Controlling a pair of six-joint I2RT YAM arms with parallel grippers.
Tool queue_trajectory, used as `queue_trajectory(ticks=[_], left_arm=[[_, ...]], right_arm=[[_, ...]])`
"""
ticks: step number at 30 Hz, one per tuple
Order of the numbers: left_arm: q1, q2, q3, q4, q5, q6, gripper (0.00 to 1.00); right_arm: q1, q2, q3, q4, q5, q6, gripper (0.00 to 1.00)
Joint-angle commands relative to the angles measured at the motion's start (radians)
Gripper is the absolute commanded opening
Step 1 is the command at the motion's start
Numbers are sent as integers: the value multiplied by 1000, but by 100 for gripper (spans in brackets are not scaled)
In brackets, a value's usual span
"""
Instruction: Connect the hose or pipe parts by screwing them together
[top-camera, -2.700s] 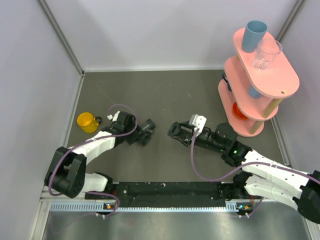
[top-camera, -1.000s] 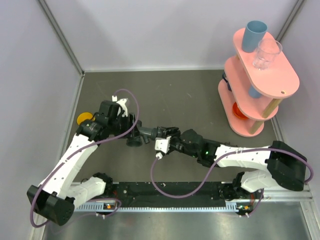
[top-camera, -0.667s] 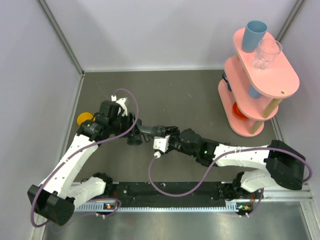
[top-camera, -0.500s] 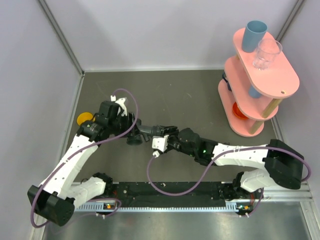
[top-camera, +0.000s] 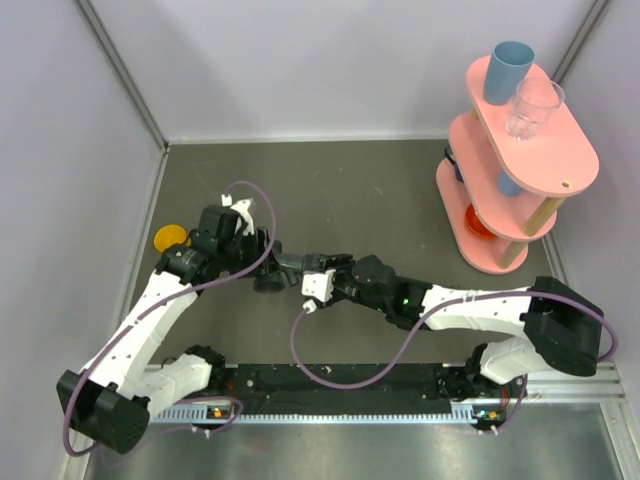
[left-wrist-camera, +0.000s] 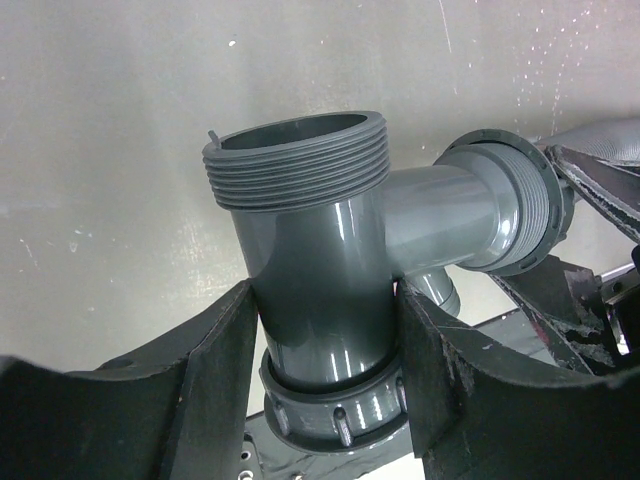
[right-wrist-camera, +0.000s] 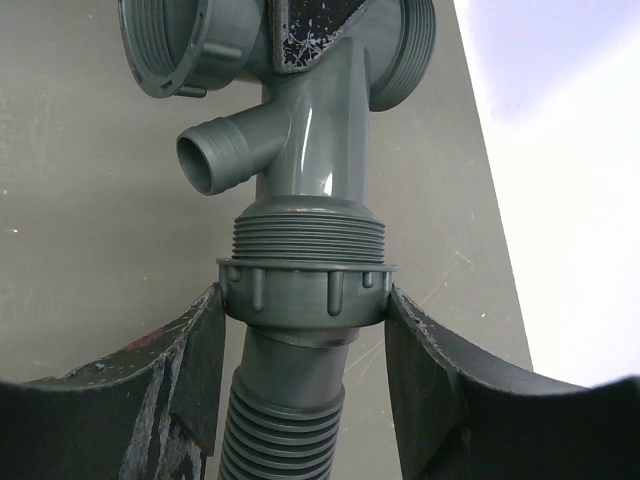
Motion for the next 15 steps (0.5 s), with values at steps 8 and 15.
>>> queue_trajectory(ticks=[8,15], left_arm=[[-15,-44,-30,160,322,19,0],[-16,-88,-76,217,407,82,0]], right_arm=[[16,13,101,151,-139,69,9],[-34,-22,127,59,-271,139,7]])
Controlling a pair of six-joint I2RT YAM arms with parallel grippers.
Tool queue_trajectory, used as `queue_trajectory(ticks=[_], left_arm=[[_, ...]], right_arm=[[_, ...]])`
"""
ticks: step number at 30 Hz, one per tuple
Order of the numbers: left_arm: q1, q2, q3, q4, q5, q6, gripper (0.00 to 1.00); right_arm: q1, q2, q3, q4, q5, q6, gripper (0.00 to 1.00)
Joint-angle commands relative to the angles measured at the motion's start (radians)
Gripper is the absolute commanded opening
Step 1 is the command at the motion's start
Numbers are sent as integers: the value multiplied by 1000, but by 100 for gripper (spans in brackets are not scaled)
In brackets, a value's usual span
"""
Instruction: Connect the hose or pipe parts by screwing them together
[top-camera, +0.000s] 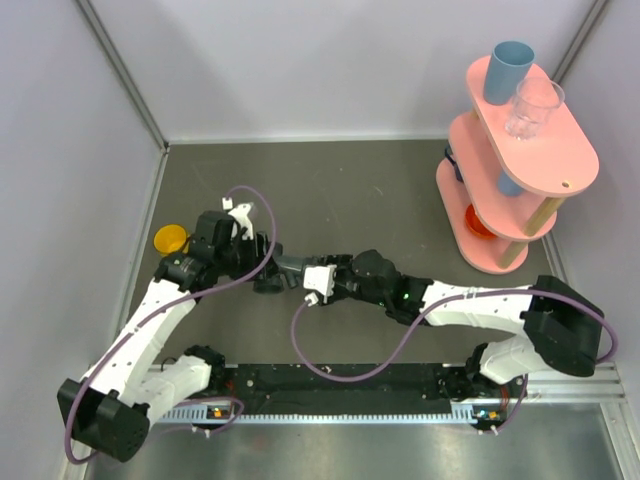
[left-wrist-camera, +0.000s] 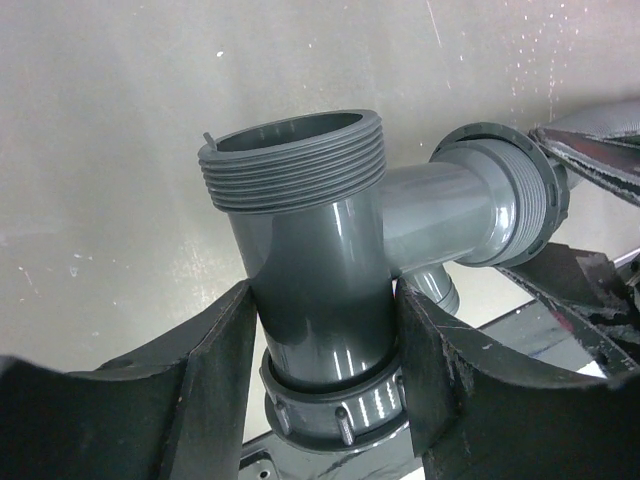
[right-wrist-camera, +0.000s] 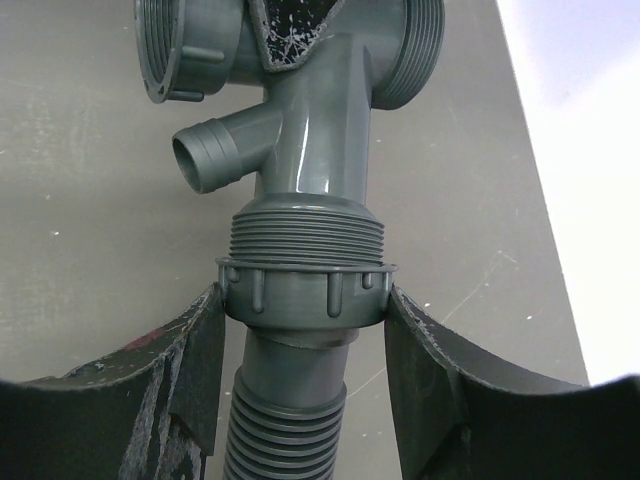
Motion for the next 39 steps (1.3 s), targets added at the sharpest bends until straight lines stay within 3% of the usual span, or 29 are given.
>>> queue_trajectory(ticks=[1,9,23,32,39], left_arm=[[-38,-48,-17,167,348,24,0],[-40,-60,-91,302,440,48,0],[-49,-42,-79,272,199,67,0],[-55,-88,-100,328,322,94,0],[-57,-166,-183,414,439,189,0]], right_arm=[[-20,-32,116,84,-215,70,7],[-57,-35,150,49,-291,124,2],[-62,-3,234,-52,-215,201,1],[-54,14,234,-22,-221,187,0],[-102,-9,270,-65,-359,238,0]])
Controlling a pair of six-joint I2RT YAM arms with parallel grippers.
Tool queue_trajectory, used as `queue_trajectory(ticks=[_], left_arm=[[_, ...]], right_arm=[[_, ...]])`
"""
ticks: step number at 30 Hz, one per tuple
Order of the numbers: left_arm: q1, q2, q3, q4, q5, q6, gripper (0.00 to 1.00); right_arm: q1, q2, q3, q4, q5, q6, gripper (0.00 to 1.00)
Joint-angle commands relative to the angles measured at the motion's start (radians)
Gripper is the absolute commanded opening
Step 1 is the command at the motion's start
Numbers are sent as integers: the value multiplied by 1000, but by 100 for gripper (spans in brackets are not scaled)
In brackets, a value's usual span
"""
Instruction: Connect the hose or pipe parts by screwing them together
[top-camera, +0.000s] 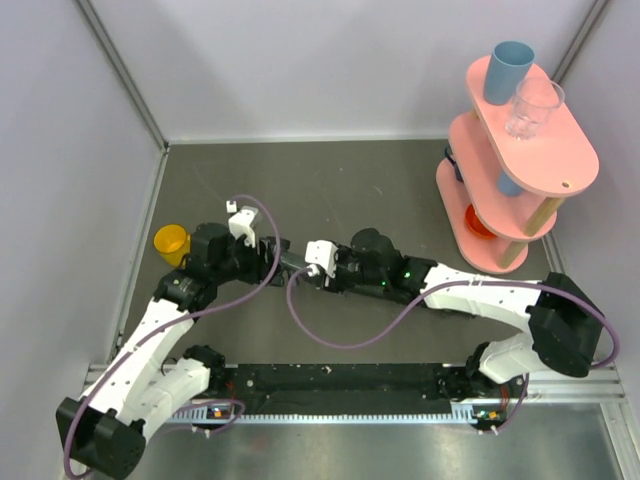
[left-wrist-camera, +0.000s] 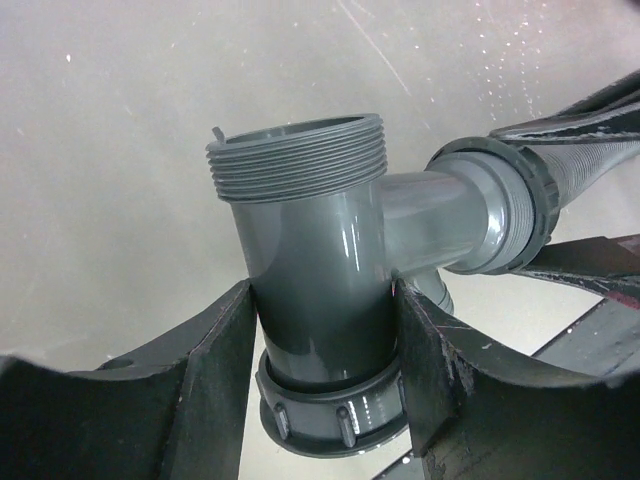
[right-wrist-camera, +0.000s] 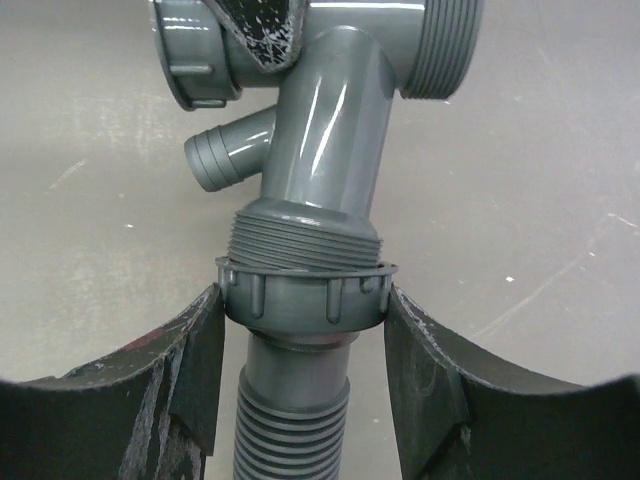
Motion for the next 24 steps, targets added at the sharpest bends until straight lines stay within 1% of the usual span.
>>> queue_trajectory(ticks=[1,6,8,9,12,13,15,17,20,22,24], left_arm=[[-55,-65,-40,195,399,57,0],[-58,-89,-66,230,411,82,0],[-58,-75,-63,235,414,70,0],[-58,-72,-63,235,411,61,0],[-58,-76,-71,237,376,16,0],[-58,-81,-80,235,310,-20,0],[-58,-79,-83,224,247,-59,0],[-56,-72,-77,201,137,-130,0],[-58,-64,-88,158,37,-234,0],[-56,-64,-120,163,-5,-316,0],[-56,-59,-143,178,-46,-352,0]], right_arm=[[-8,-17,132,191,-220,46,0],[-20,-10,158,154,-277,65,0],[-23,-12,153,160,-272,74,0],[-31,-15,146,191,-260,86,0],[-48,-26,116,222,-239,123,0],[-48,-35,112,223,-217,129,0],[-52,-47,78,228,-155,132,0],[-54,-73,26,241,-114,140,0],[-55,-102,-48,252,-50,154,0],[-55,-113,-94,246,-24,170,0],[-57,-130,-126,258,-24,187,0]])
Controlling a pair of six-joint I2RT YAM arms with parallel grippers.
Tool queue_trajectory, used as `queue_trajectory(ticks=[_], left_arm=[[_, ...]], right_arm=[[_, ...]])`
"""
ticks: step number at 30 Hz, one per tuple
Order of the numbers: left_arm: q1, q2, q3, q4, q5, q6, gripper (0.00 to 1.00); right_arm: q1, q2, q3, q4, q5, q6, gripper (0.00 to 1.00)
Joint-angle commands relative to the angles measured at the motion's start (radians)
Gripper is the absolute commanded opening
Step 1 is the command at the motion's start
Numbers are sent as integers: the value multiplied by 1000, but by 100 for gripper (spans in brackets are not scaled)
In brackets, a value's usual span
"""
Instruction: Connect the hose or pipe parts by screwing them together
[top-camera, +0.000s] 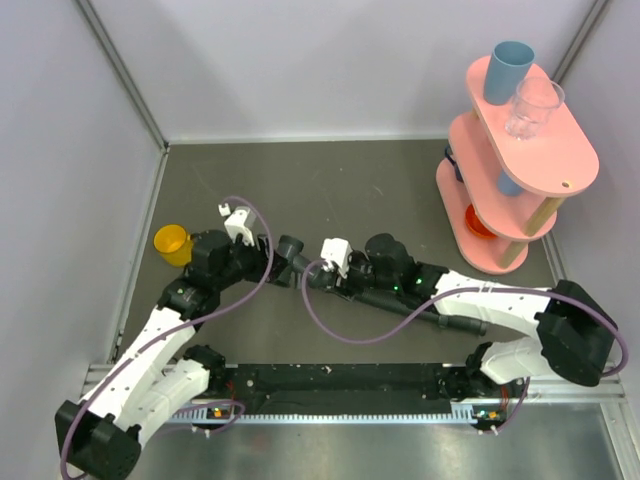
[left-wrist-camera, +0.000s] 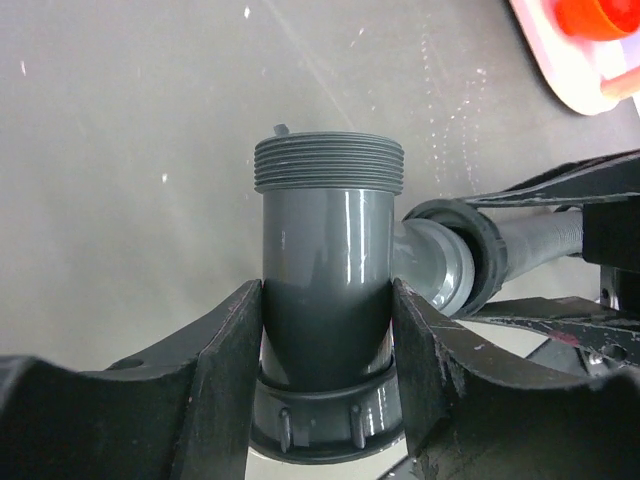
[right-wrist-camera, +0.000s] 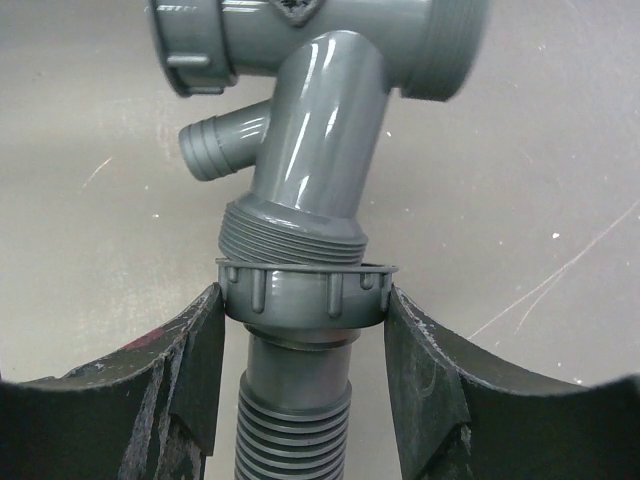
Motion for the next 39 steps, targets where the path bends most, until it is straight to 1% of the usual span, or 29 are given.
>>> queue_trajectory(ticks=[1,5,8,12,13,15,20,24,25,27,28,31,34,35,36,39], left_arm=[[-24,17,-68,-18,-46,-224,0],[-24,16,-99,34,-59,-280,0],[-24,5,-125,77,-47,-317,0],[-24,13,-156,57,-97,-362,0],[-24,17,-165,42,-140,-370,0],[-24,31,-183,8,-171,-384,0],[-24,59,-199,4,-162,-390,0],[-24,95,-207,-15,-128,-396,18],[-24,99,-210,-30,-123,-396,28],[-24,111,-213,-51,-116,-395,35],[-24,117,-211,-71,-108,-390,43],[-24,138,-187,-113,-96,-360,52],[-25,166,-142,-177,-83,-321,56],[-25,169,-132,-205,-79,-312,64],[-25,174,-115,-214,-73,-291,66],[-30,177,-76,-266,-67,-242,70]], right_arm=[[-4,-74,-63,235,45,62,0],[-4,-86,-125,305,8,68,0],[-4,-66,-119,297,7,73,0],[-4,-37,-94,242,48,84,0],[-3,-39,-90,233,59,90,0],[-3,-46,-93,213,88,98,0],[-4,-91,-110,190,112,98,0],[-4,-115,-114,168,128,90,0],[-3,-120,-116,165,129,85,0],[-3,-141,-119,154,137,81,0],[-3,-148,-123,151,138,78,0],[-4,-172,-128,145,142,75,0],[-4,-195,-133,145,138,73,0],[-4,-203,-136,145,138,72,0],[-4,-210,-140,147,138,67,0],[-4,-237,-151,147,146,55,0]])
